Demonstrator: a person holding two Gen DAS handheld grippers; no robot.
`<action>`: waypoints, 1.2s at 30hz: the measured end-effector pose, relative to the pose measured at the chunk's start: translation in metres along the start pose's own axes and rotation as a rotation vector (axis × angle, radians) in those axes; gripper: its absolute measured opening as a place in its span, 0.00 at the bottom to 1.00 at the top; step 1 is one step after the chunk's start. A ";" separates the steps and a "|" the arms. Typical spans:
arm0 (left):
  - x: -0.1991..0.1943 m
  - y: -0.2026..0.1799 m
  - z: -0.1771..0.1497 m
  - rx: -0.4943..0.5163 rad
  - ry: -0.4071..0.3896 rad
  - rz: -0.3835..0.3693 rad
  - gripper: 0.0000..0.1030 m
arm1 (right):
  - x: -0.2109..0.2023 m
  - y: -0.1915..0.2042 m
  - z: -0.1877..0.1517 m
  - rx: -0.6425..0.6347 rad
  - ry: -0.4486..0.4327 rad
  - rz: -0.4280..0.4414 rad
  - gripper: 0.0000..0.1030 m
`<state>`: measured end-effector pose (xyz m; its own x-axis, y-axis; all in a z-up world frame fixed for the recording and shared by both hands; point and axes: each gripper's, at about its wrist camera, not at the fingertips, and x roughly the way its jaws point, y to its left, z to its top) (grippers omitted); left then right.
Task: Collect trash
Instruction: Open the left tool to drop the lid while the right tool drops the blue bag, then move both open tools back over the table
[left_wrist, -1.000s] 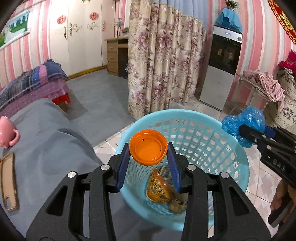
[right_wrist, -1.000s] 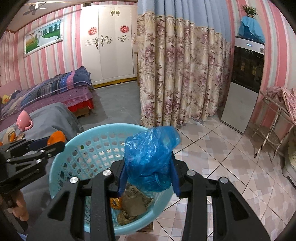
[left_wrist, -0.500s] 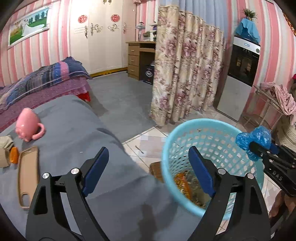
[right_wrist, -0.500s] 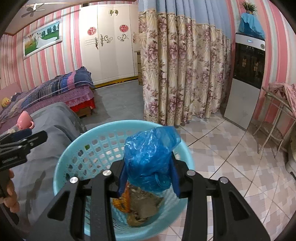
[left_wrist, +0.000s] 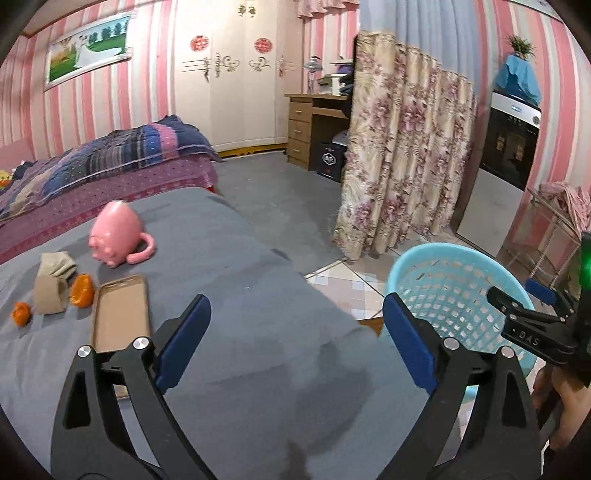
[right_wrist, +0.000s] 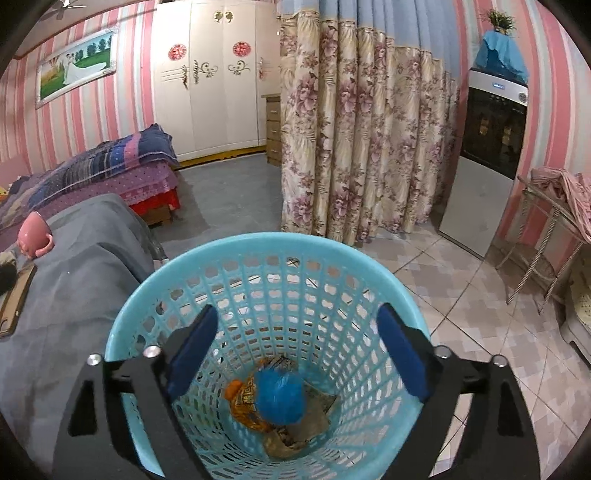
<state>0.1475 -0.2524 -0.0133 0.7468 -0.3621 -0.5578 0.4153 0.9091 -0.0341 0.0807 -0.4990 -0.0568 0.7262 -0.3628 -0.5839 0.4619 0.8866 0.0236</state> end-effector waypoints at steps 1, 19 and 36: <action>-0.003 0.006 0.001 -0.009 -0.001 0.004 0.89 | -0.003 0.000 -0.003 0.010 -0.003 0.002 0.89; -0.080 0.154 -0.022 -0.134 -0.027 0.254 0.94 | -0.042 0.118 0.013 -0.034 -0.087 0.218 0.96; -0.111 0.304 -0.071 -0.323 0.003 0.451 0.94 | -0.042 0.283 0.012 -0.202 -0.034 0.464 0.95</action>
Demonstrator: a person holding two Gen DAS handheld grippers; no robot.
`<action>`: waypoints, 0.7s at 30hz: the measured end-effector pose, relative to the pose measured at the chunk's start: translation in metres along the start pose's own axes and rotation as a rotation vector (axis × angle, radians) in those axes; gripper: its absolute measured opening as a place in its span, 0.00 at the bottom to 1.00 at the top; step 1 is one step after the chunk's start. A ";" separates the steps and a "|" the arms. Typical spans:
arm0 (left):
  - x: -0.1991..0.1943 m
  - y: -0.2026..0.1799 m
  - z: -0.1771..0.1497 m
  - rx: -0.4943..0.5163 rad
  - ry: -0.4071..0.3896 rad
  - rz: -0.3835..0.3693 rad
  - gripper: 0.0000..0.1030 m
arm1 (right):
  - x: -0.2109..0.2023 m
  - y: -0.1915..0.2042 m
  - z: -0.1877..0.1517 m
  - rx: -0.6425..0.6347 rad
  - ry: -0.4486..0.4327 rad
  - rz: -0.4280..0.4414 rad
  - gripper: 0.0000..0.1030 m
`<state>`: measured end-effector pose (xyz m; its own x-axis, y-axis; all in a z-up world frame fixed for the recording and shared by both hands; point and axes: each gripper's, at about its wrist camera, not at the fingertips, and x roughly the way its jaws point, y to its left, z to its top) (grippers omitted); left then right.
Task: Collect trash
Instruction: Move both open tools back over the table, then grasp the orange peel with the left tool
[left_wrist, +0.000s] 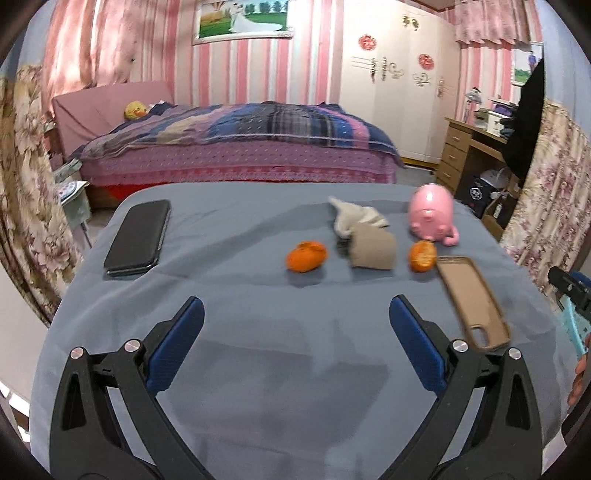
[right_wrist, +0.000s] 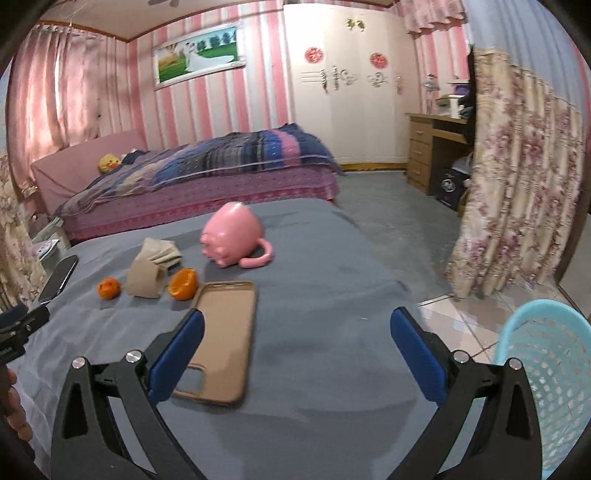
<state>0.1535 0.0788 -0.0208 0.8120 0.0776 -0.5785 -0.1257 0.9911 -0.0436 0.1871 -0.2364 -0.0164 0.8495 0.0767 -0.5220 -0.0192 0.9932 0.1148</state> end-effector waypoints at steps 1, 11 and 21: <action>0.004 0.005 -0.001 -0.004 0.005 0.006 0.94 | 0.004 0.006 0.001 -0.007 0.003 0.004 0.96; 0.042 0.034 0.000 -0.036 0.058 0.031 0.94 | 0.033 0.068 0.008 -0.176 -0.029 -0.025 0.96; 0.096 0.030 0.021 -0.046 0.140 -0.039 0.94 | 0.070 0.071 0.020 -0.137 0.052 -0.005 0.96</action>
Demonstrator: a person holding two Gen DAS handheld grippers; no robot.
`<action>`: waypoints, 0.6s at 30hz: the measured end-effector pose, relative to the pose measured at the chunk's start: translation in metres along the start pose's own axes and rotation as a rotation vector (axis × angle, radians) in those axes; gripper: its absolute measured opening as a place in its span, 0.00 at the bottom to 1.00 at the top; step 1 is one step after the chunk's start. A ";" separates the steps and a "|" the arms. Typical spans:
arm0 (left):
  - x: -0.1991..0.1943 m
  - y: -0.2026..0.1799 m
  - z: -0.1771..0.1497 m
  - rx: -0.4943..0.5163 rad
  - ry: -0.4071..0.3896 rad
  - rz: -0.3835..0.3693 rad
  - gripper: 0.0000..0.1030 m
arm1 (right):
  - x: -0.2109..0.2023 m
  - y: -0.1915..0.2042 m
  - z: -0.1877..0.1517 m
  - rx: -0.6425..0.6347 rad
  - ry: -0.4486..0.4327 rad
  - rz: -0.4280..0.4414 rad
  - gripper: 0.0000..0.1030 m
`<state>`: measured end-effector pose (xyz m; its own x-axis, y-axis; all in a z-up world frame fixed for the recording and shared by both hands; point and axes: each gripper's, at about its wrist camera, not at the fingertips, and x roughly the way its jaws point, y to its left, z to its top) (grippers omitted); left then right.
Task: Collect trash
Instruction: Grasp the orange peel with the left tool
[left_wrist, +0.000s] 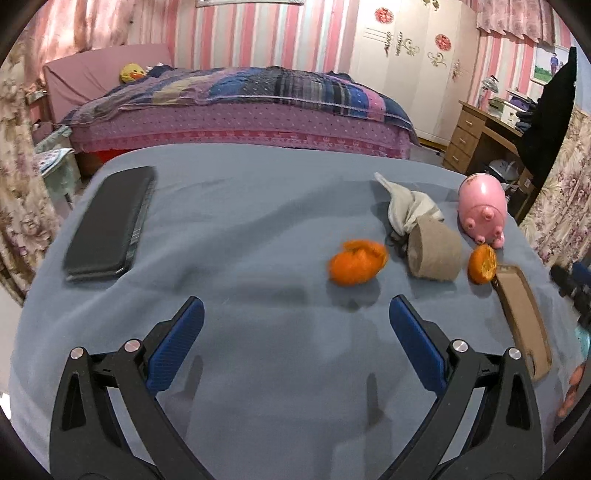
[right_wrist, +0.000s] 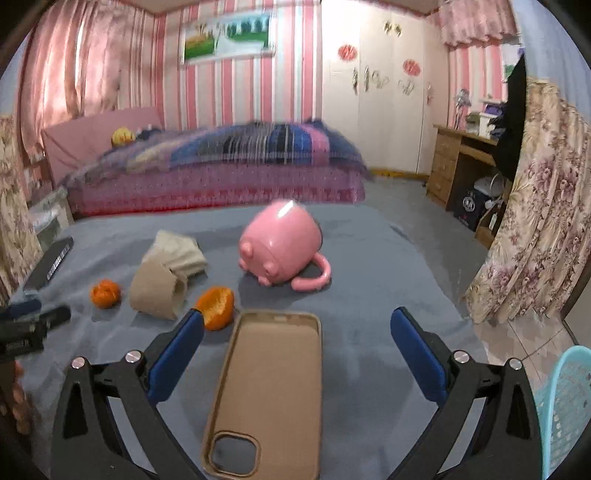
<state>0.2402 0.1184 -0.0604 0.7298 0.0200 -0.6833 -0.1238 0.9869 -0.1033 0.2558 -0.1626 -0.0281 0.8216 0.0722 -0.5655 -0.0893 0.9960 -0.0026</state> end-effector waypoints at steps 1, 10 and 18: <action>0.007 -0.005 0.005 0.012 0.009 0.002 0.94 | 0.005 0.001 0.001 -0.018 0.029 -0.020 0.96; 0.055 -0.030 0.024 0.058 0.115 -0.081 0.58 | 0.022 0.007 0.002 -0.091 0.029 -0.037 0.96; 0.046 -0.030 0.019 0.068 0.098 -0.120 0.29 | 0.039 0.033 0.007 -0.103 0.091 0.046 0.94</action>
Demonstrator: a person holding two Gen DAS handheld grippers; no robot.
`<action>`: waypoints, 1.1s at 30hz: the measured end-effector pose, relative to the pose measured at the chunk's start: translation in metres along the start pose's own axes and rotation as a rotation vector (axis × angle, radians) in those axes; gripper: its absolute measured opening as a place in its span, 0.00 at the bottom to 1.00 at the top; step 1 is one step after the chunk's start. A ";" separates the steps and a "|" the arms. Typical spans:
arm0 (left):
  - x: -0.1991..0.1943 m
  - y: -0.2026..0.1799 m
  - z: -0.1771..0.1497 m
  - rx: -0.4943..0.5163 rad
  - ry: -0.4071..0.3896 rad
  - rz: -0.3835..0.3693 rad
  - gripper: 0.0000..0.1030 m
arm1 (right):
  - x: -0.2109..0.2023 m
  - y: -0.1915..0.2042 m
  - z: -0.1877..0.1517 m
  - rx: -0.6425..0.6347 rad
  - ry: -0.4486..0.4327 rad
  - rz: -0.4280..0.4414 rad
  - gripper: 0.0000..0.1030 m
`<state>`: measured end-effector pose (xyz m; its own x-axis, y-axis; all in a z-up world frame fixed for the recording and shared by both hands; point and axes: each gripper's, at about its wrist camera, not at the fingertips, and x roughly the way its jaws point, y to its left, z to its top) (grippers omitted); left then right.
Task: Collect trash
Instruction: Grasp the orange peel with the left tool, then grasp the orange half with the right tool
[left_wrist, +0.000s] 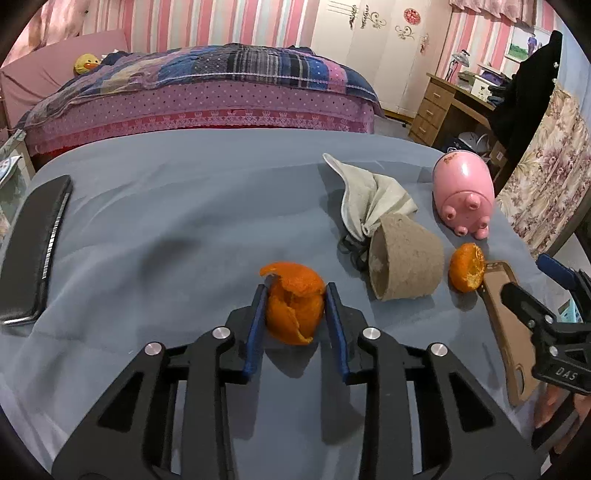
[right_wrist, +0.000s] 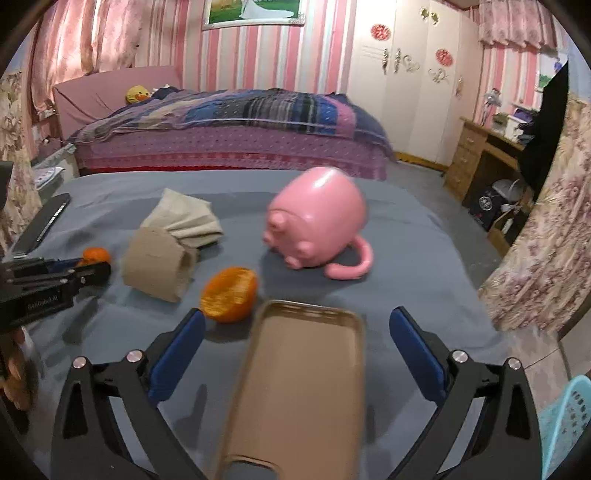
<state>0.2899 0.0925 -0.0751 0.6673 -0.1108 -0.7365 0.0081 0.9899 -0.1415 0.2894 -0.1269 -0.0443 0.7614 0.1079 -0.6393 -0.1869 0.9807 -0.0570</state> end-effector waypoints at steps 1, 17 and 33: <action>-0.004 -0.001 -0.002 0.013 -0.004 0.020 0.29 | 0.000 0.002 0.000 -0.004 0.002 0.003 0.93; -0.066 0.025 -0.047 0.032 -0.069 0.102 0.29 | 0.033 0.044 0.013 -0.096 0.108 0.046 0.34; -0.104 0.006 -0.051 -0.034 -0.103 0.096 0.29 | -0.060 -0.008 -0.004 -0.014 -0.051 0.075 0.22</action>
<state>0.1828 0.1051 -0.0335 0.7367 -0.0048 -0.6762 -0.0831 0.9918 -0.0975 0.2426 -0.1420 -0.0082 0.7757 0.1891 -0.6021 -0.2526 0.9673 -0.0217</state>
